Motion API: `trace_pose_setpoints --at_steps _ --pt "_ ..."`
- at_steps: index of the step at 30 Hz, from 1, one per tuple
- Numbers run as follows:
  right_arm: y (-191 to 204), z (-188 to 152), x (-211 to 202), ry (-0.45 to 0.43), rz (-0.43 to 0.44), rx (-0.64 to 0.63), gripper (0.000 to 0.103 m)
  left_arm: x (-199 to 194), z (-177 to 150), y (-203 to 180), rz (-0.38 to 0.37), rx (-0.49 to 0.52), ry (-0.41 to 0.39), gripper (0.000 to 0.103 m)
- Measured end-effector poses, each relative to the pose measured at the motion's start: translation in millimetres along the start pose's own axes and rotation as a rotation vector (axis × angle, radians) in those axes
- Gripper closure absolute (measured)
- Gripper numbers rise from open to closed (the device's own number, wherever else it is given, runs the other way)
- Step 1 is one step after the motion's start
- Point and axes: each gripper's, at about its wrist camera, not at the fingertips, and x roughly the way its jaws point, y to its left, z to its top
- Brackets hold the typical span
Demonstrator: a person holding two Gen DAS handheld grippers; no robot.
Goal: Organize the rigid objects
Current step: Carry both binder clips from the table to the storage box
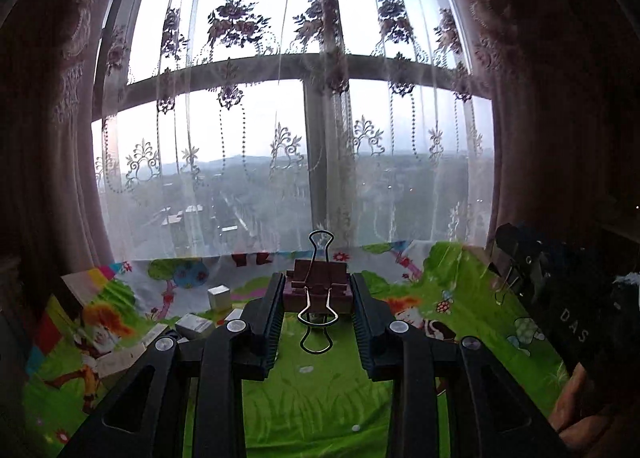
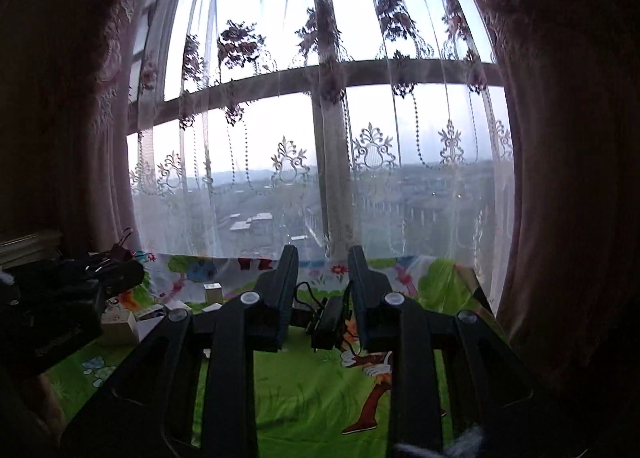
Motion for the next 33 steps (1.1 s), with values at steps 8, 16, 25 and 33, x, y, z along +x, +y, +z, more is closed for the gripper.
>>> trace_pose_setpoints --at_steps 8,16,25,33 --pt "8.7 12.2 -20.9 -0.041 0.02 -0.025 0.073 -15.9 3.1 3.9 0.013 -0.001 -0.035 0.07" --pt "33.5 15.2 -29.0 -0.045 0.096 -0.064 0.073 -32.8 -3.3 24.8 0.057 -0.021 -0.028 0.07" --pt "93.0 11.4 -36.7 -0.025 0.302 -0.121 0.073 -66.8 -17.4 76.6 0.18 -0.082 -0.021 0.07" --pt "160.8 1.4 -46.2 -0.008 0.512 -0.193 0.073 -106.5 -36.1 127.1 0.303 -0.141 0.009 0.07"
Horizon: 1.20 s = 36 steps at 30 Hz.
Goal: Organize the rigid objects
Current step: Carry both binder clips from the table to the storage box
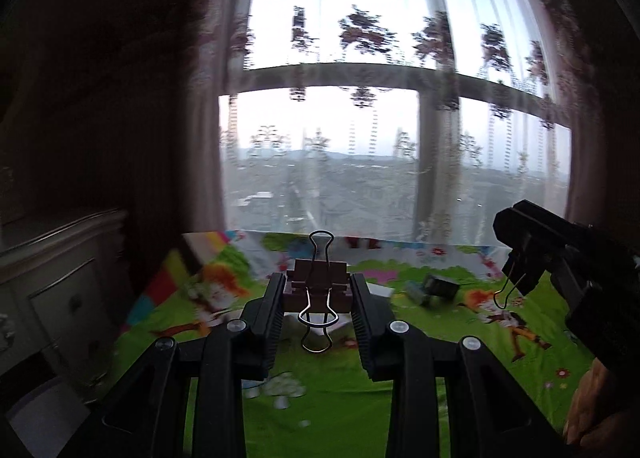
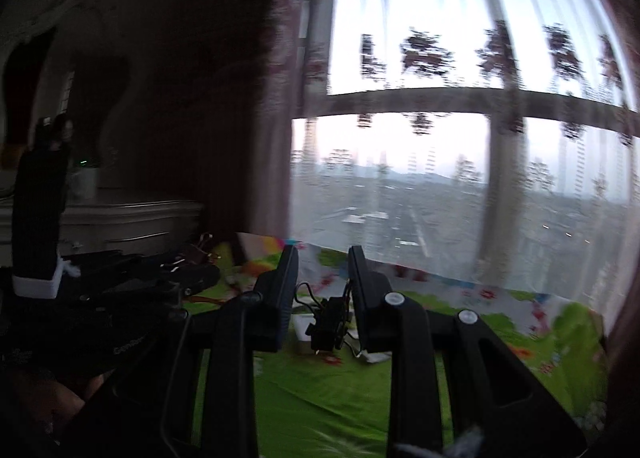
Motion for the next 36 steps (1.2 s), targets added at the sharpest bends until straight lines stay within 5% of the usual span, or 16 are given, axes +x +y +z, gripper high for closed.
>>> trace_pose_setpoints --at_steps 8,15,36 --pt "55.2 11.2 9.3 -0.015 0.163 -0.054 0.073 -31.4 -2.0 46.2 0.124 -0.022 -0.015 0.07" --pt "102.0 10.4 24.1 0.045 0.321 -0.083 0.073 -51.9 -23.3 95.0 0.245 -0.079 0.077 0.07" --pt "267.3 -54.3 91.5 0.539 0.785 -0.284 0.073 -82.1 -141.9 234.4 0.519 -0.467 0.492 0.07"
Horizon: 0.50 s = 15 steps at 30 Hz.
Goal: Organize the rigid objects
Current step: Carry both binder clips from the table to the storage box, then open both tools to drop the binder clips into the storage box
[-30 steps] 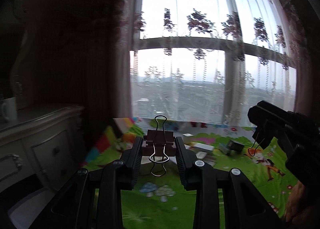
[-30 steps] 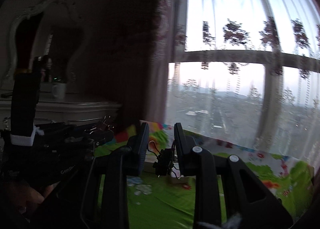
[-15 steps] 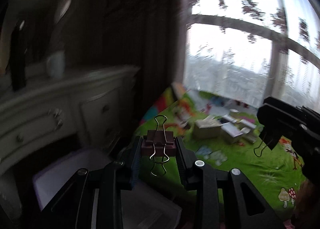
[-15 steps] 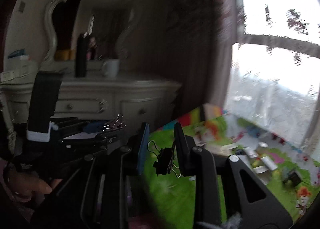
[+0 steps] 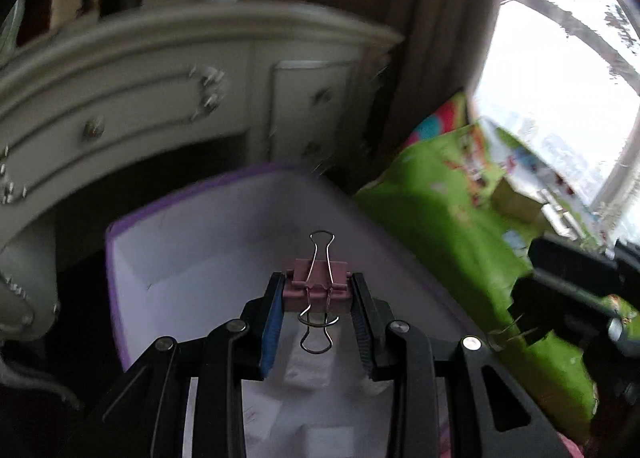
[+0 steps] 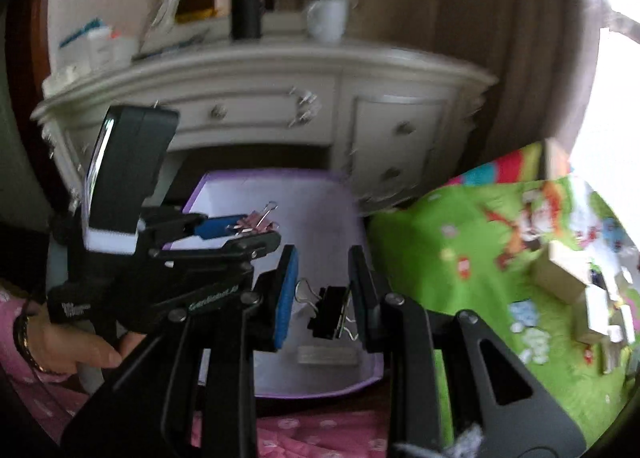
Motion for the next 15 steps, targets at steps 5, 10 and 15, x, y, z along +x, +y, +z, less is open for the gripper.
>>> trace_pose_setpoints --at_steps 5,10,15 --pt "24.5 -10.7 46.5 0.129 0.071 -0.038 0.073 15.9 -10.2 25.4 0.05 -0.04 0.073 0.07" --pt "35.3 -21.0 75.4 0.207 0.113 -0.052 0.073 33.5 -17.2 43.4 0.078 -0.084 0.147 0.07" --pt "39.9 -31.2 91.4 0.267 0.163 -0.044 0.073 45.5 -23.2 50.9 0.106 -0.111 0.204 0.069"
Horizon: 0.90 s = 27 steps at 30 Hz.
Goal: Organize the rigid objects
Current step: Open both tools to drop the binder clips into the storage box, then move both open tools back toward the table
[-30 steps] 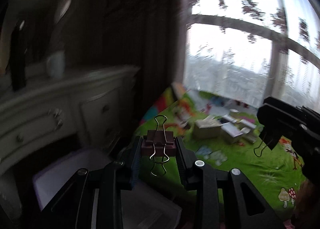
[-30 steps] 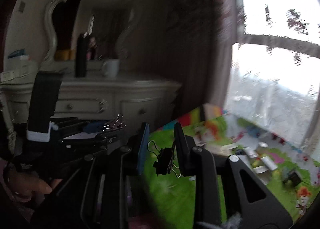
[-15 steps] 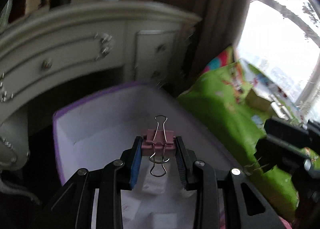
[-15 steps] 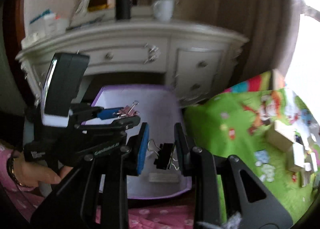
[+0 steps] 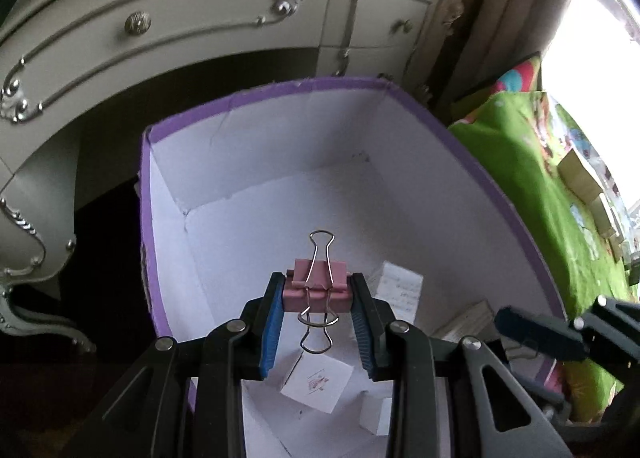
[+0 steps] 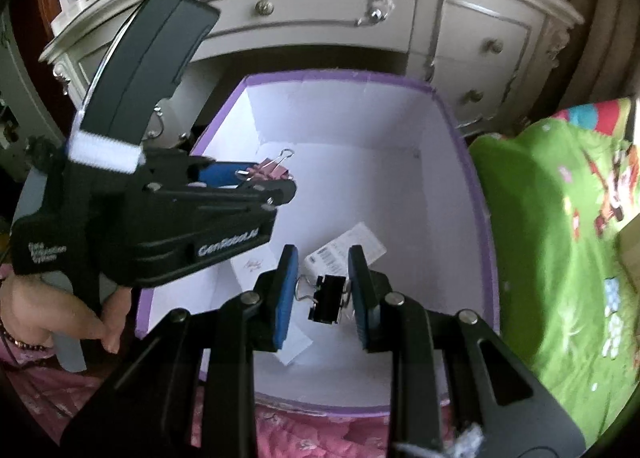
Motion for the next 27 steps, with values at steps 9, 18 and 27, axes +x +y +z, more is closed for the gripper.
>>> trace_pose_setpoints --at_steps 9,18,27 --pt "-32.7 -8.9 -24.8 -0.058 0.042 0.136 0.03 -6.9 7.0 -3.7 0.075 -0.056 0.006 0.015" --pt "-149.7 -70.6 -116.3 -0.281 -0.257 0.499 0.023 -18.0 8.5 -62.0 -0.081 0.031 -0.049 0.015" --pt "-290.7 -201.2 -164.7 -0.196 -0.529 0.885 0.022 -7.4 -6.2 -189.0 -0.26 0.381 -0.004 0.015"
